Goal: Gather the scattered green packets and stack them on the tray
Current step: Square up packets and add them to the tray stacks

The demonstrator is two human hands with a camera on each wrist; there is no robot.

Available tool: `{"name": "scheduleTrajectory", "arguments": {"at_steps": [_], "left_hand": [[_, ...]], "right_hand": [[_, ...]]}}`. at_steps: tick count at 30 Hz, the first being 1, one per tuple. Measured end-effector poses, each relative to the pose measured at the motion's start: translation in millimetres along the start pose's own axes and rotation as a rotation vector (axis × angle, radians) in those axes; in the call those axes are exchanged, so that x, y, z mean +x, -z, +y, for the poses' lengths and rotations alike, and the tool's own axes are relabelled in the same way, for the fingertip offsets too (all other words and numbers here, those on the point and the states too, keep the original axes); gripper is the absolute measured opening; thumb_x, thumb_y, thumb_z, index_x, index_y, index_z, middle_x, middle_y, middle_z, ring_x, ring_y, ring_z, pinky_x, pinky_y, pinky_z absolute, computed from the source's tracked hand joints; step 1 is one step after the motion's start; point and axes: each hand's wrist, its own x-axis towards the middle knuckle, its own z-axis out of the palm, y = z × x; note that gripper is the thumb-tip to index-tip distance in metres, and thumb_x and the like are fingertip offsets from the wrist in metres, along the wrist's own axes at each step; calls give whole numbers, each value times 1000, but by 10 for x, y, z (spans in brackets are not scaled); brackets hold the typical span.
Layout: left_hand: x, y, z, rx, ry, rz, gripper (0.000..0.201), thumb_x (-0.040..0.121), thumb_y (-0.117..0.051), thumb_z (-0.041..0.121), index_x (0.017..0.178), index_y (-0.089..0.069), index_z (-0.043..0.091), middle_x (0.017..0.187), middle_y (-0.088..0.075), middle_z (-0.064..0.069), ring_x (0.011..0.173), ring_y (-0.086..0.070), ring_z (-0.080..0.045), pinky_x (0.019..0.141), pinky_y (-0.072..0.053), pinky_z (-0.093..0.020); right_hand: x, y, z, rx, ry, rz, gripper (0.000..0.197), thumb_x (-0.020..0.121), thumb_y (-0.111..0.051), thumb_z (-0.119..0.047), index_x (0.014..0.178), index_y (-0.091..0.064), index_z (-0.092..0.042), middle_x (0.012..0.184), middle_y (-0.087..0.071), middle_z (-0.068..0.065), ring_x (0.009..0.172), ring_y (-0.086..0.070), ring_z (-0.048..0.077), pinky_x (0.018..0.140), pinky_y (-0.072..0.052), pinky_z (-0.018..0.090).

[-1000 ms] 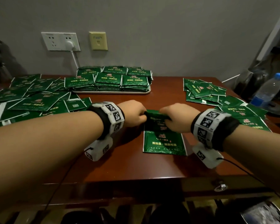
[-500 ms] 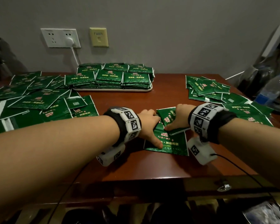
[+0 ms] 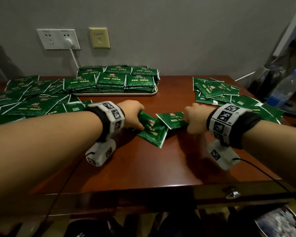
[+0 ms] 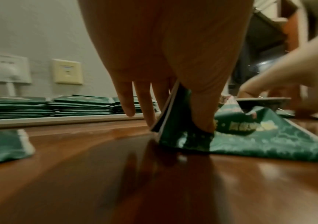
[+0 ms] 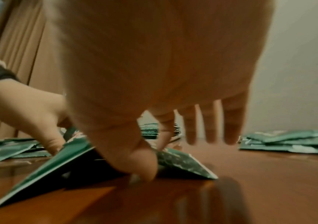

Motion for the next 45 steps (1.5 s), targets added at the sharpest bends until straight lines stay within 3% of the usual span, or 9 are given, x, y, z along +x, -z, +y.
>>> {"name": "scheduleTrajectory", "arguments": {"at_steps": [5, 12, 17, 20, 24, 31, 35, 39, 45], "left_hand": [[-197, 186, -402, -252, 146, -12, 24, 75, -81, 22, 90, -63, 16, 77, -61, 3, 69, -57, -12, 53, -43, -22], [-341, 186, -777, -691, 484, -40, 14, 83, -59, 9, 92, -52, 2, 63, -47, -15, 48, -47, -26, 48, -42, -27], [-397, 112, -814, -671, 345, -21, 9, 88, -69, 16, 92, -60, 15, 94, -70, -15, 73, -66, -28, 74, -57, -43], [-417, 136, -809, -681, 255, 78, 9, 86, -70, 11, 90, -63, 15, 93, -70, -11, 80, -69, -25, 73, -60, -41], [-480, 180, -783, -616, 176, 145, 9, 81, -75, 15, 86, -68, 17, 91, -71, -5, 87, -69, -21, 78, -59, -38], [-591, 167, -745, -656, 143, 227, 8, 85, -73, 19, 79, -68, 15, 83, -71, -3, 79, -68, -17, 70, -57, -30], [-618, 168, -719, -755, 167, 213, 11, 90, -67, 18, 81, -64, 12, 82, -69, -7, 70, -66, -15, 60, -59, -27], [-582, 141, -714, -739, 263, 196, 7, 92, -63, 19, 96, -64, 13, 94, -68, -8, 69, -63, -16, 61, -56, -30], [-527, -39, -701, -168, 170, -42, 56, 75, -76, 50, 118, -50, 24, 123, -53, 1, 110, -51, -18, 93, -46, -34]], "right_hand": [[126, -76, -126, 10, 271, -12, 52, 70, -78, -31, 109, -44, -21, 135, -43, 4, 136, -30, 29, 112, -32, 40], [209, -14, -361, 32, 265, 90, 47, 72, -72, -59, 98, -49, -27, 101, -45, -2, 97, -49, 21, 87, -48, 37], [219, 158, -570, 423, 257, 111, 39, 93, -48, -55, 99, -62, -19, 97, -66, -1, 89, -62, 19, 83, -51, 32], [257, 279, -742, 668, 218, 75, 54, 99, -34, -55, 96, -67, -13, 87, -73, 0, 85, -68, 16, 82, -50, 31], [338, 273, -866, 773, 212, 61, 39, 94, -51, -51, 83, -69, -17, 72, -74, -7, 73, -70, 3, 76, -53, 27], [296, 264, -901, 938, 125, 69, 29, 89, -65, -43, 77, -68, -17, 74, -74, -3, 75, -70, 8, 79, -58, 31], [226, 327, -880, 993, 94, 170, 31, 92, -62, -41, 86, -69, -12, 80, -73, 1, 71, -70, 8, 60, -54, 21], [198, 329, -827, 780, 50, 217, 40, 96, -54, -42, 88, -70, -7, 85, -74, 6, 81, -71, 19, 79, -58, 34], [139, 146, -477, 104, 106, 24, 45, 73, -77, -46, 105, -59, -20, 112, -61, 2, 102, -57, 22, 88, -46, 31]]}}
